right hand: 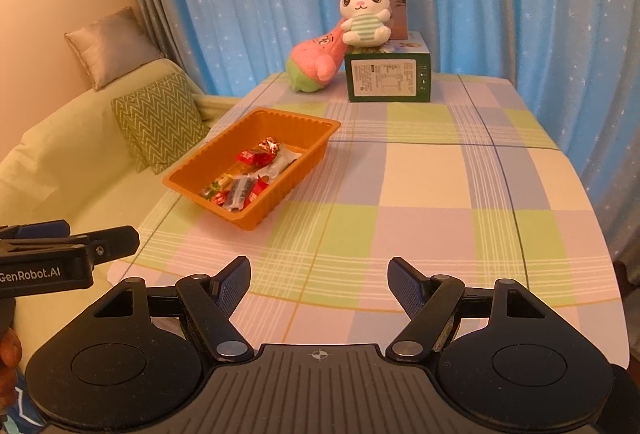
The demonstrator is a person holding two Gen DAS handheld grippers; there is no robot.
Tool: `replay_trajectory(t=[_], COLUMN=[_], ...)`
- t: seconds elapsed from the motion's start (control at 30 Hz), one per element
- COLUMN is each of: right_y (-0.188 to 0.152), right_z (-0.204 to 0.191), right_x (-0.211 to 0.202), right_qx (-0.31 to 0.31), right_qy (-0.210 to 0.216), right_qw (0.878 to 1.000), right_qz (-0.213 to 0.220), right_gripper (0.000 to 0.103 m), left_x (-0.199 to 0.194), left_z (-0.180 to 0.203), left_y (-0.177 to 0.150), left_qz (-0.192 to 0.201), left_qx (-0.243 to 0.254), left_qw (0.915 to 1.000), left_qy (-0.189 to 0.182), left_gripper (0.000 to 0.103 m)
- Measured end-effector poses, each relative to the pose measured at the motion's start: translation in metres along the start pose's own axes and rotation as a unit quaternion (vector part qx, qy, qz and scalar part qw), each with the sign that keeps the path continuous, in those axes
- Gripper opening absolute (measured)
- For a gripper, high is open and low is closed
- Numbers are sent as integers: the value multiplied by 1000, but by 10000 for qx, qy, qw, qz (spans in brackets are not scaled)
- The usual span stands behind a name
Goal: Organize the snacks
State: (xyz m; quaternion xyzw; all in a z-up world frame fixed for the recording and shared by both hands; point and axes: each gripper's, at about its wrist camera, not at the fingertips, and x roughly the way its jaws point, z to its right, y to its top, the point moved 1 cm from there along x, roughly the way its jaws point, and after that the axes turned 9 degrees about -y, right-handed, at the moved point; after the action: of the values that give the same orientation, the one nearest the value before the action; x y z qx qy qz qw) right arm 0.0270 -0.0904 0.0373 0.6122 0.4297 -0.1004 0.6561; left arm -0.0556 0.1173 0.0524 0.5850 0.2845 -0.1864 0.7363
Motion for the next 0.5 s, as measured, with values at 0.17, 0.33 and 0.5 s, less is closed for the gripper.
replay_trajectory(t=[0.17,0.33,0.5], right_y=[1,2,4], right_z=[1,1,0], right_x=[-3,-5,-7], right_qx=[-1,27,16], right_qy=[-13,1,31], right_qw=[10000,10000,9999], right_qz=[38,66,100], right_gripper=[75,75,75], left_x=[-1,-2,-3], left_z=[-2,-4,-4], left_y=[-1,-2,-2], left_qz=[0,4,0], left_qx=[-42,-16,-14], left_qw=[10000,10000,10000], left_qy=[35,65,56], left_gripper=[102,103,102])
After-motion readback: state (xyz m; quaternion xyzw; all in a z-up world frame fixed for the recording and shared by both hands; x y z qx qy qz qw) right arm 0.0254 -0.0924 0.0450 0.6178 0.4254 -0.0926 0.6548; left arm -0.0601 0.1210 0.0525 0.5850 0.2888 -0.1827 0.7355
